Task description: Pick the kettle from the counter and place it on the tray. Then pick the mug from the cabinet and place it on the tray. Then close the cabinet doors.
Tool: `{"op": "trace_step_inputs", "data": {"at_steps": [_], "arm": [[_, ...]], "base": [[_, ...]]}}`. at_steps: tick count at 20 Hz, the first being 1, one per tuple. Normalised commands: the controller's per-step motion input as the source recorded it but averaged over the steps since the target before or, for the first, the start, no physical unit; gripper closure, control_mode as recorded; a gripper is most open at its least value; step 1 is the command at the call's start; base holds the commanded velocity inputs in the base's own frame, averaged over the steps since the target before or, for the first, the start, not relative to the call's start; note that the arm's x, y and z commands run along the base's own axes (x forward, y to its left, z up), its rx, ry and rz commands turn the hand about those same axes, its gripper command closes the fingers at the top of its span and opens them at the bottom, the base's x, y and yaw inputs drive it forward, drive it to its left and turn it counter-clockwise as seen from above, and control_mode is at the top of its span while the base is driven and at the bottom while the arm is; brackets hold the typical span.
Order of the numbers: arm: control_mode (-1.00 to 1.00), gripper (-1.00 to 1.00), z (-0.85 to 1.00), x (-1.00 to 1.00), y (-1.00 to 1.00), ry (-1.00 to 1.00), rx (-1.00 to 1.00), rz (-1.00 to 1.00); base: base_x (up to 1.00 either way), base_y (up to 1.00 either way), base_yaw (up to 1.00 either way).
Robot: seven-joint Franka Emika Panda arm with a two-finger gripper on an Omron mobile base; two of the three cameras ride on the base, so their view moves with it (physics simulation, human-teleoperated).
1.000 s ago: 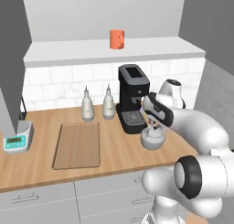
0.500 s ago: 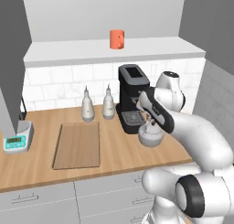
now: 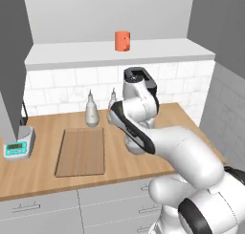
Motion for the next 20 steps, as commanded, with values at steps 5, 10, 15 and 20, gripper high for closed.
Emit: {"op": "trace_step_inputs", "data": {"at_steps": [5, 10, 15, 20], "arm": [[-1.00, 1.00, 0.06, 0.27, 1.00, 0.00, -0.05, 0.00], [-1.00, 1.00, 0.02, 0.18, 1.00, -0.04, 0.00, 0.00], [-1.00, 1.00, 0.00, 0.13, 0.87, -0.17, 0.12, 0.00], [-1.00, 1.00, 0.00, 0.48, 0.10, -0.11, 0.20, 0.00]], "base": [[0.00, 0.00, 0.00], [0.00, 0.00, 0.00], [0.00, 0.00, 0.00], [0.00, 0.00, 0.00]]}}
